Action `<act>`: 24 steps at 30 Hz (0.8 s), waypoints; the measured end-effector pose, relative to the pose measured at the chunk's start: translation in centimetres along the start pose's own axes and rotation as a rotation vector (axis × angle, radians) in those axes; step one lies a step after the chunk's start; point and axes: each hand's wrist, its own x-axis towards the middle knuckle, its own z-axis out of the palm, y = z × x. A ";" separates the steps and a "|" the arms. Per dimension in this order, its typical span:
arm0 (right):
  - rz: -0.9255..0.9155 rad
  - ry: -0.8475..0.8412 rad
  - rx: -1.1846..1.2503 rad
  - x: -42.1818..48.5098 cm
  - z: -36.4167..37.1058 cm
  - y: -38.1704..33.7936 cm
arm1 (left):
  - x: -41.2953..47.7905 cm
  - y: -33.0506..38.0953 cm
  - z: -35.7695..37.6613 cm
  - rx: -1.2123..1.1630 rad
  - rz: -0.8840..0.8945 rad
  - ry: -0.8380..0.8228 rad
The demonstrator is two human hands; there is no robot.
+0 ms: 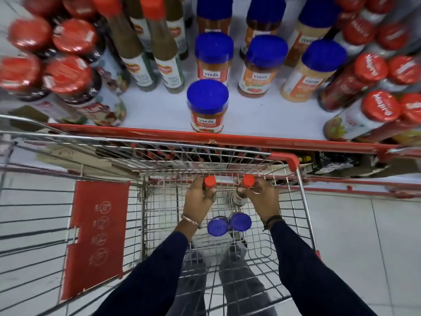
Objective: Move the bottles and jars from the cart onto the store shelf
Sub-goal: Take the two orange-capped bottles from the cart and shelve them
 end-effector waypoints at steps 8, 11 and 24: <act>-0.167 0.013 0.012 -7.1 -3.2 -9.2 | -5.3 5.7 -9.0 -0.047 0.099 0.099; -0.226 0.011 0.080 -9.4 -3.7 -12.4 | -6.7 7.2 -12.0 -0.088 0.120 0.153; -0.549 0.133 0.231 -11.7 -3.2 -27.7 | -5.6 15.7 -24.6 -0.275 0.358 0.473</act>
